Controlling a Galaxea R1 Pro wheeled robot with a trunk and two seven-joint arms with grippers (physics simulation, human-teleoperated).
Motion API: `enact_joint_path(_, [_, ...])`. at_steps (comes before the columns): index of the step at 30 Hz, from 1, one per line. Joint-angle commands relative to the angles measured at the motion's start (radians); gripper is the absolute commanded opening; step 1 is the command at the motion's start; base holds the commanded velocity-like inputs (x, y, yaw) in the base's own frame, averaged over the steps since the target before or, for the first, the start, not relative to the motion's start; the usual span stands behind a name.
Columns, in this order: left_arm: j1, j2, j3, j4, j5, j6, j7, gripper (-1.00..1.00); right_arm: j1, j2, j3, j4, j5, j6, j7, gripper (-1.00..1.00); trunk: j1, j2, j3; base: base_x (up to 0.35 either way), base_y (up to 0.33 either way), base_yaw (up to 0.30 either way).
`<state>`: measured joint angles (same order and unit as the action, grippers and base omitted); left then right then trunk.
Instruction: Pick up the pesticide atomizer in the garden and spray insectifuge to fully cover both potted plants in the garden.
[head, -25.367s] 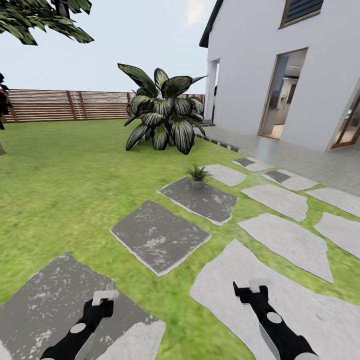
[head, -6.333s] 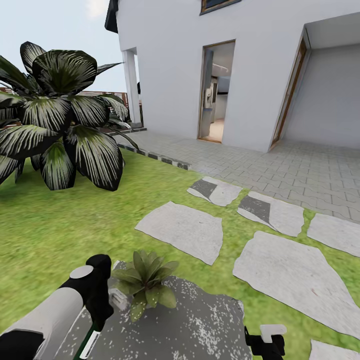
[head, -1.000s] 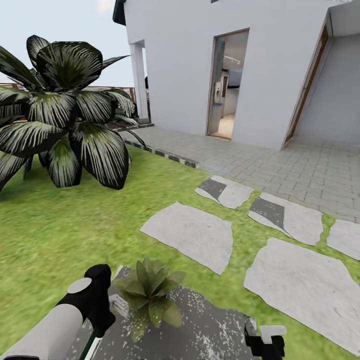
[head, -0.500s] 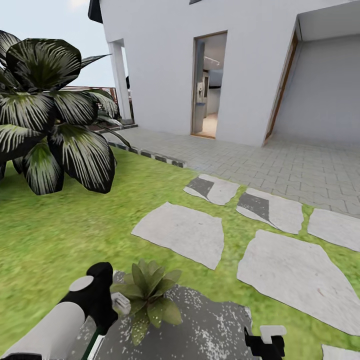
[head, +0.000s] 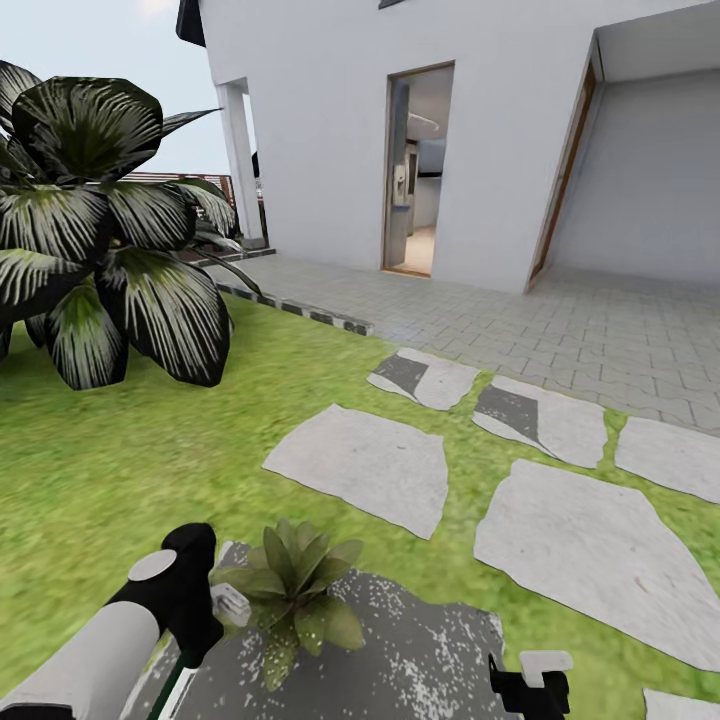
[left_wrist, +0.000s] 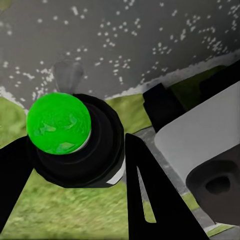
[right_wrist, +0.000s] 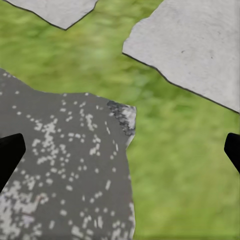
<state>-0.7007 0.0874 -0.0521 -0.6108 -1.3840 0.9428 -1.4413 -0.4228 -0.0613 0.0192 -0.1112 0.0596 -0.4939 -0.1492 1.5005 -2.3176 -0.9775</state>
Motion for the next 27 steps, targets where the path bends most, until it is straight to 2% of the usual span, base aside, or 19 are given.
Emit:
enact_joint_path(1, [0.000,0.001,-0.005,-0.001,-0.006,0.010,-0.010,-1.00,-0.001,0.000,0.002,0.001,0.006,-0.002,-0.007,1.00,0.000,0.000,-0.001,0.000,0.000,0.000])
enact_joint_path(8, [-0.019,-0.014,-0.005,-0.003,-0.006,0.013,-0.011,-1.00,-0.001,0.000,0.002,0.001,0.006,-0.002,-0.007,1.00,0.000,0.000,-0.001,0.052,0.023,0.000])
enact_joint_path(12, [-0.026,-0.011,-0.006,-0.001,-0.007,0.013,-0.011,-1.00,-0.001,0.000,0.002,0.001,0.006,-0.002,-0.007,1.00,0.000,0.000,-0.001,0.101,0.051,0.000])
enact_joint_path(21, [-0.019,0.020,-0.006,0.011,-0.007,0.010,-0.007,-1.00,-0.001,0.000,0.002,0.001,0.006,-0.002,-0.007,1.00,0.000,0.000,-0.001,0.005,0.003,0.000])
enact_joint_path(27, [-0.017,0.012,-0.010,0.012,-0.002,0.010,-0.009,-1.00,-0.001,0.000,0.002,0.001,0.006,-0.002,-0.007,1.00,0.000,0.000,-0.001,0.000,0.000,0.000])
